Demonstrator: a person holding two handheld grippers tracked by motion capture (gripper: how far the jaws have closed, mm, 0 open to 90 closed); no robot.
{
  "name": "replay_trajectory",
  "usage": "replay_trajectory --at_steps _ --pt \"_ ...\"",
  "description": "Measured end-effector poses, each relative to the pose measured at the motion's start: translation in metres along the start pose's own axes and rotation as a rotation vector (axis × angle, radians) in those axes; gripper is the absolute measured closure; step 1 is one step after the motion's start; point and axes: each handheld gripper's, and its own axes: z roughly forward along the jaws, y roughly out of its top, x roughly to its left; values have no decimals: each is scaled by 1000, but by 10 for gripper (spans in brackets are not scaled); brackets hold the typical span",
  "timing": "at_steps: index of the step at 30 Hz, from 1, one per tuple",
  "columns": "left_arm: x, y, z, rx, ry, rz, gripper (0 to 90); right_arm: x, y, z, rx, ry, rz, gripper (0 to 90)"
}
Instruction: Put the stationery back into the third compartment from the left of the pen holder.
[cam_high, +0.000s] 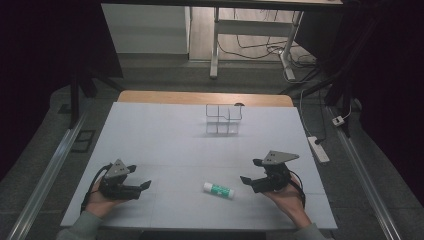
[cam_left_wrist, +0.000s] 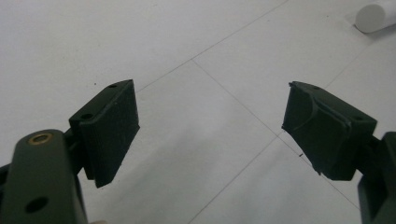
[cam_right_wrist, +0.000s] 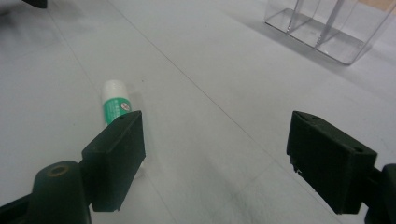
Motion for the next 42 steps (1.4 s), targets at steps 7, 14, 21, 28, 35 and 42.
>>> replay_trajectory --at_steps 7,14,21,28,35,42 --pt "1 1 1 0 4 -4 181 3 13 2 -13 23 2 194" --pt "2 1 2 -1 1 -5 181 6 21 9 -4 48 5 197" --pt "0 1 2 2 1 1 181 17 31 20 26 84 -18 205" --pt "-1 1 2 8 4 4 181 28 39 29 56 125 -51 211" --pt "-2 1 2 13 3 7 181 36 48 40 85 156 -73 214" --pt "-3 1 2 17 1 10 181 43 56 52 110 182 -92 216"
